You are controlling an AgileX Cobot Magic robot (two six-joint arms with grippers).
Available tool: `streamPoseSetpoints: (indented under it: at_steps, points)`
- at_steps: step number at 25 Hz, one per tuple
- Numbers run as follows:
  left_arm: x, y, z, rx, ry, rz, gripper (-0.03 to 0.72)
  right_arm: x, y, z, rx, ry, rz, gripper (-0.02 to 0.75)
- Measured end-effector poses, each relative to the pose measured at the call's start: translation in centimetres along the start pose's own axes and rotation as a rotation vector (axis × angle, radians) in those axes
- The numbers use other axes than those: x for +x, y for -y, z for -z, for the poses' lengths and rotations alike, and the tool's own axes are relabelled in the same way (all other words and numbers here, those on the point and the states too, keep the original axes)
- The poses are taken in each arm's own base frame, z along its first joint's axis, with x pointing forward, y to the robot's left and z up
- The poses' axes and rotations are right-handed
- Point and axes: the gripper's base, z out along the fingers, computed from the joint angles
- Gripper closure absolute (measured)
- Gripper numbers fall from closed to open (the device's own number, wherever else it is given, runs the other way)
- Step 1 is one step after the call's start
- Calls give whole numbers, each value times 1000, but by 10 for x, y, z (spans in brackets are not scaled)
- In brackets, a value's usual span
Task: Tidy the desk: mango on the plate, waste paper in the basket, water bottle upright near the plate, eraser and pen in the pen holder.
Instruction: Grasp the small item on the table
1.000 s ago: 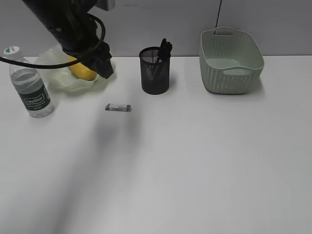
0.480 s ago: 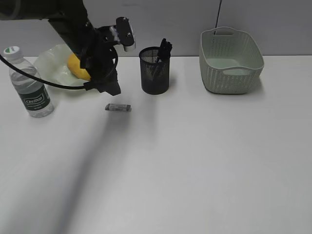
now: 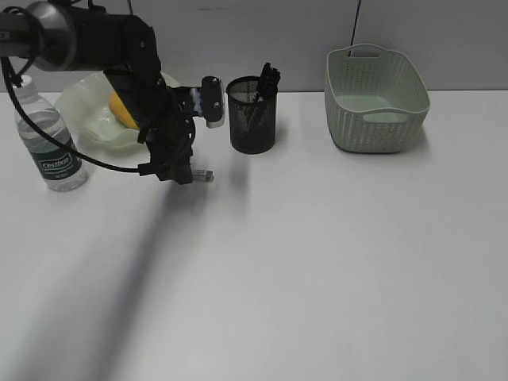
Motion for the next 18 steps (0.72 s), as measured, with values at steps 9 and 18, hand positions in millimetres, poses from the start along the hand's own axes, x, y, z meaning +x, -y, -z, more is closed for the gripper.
streamPoseSetpoints:
  at_steps: [9, 18]
  points:
    - [-5, -11, -21, 11, 20, 21, 262, 0, 0, 0, 0, 0, 0, 260]
    - [-2, -5, -22, 110, 5, 83, 473, 0, 0, 0, 0, 1, 0, 260]
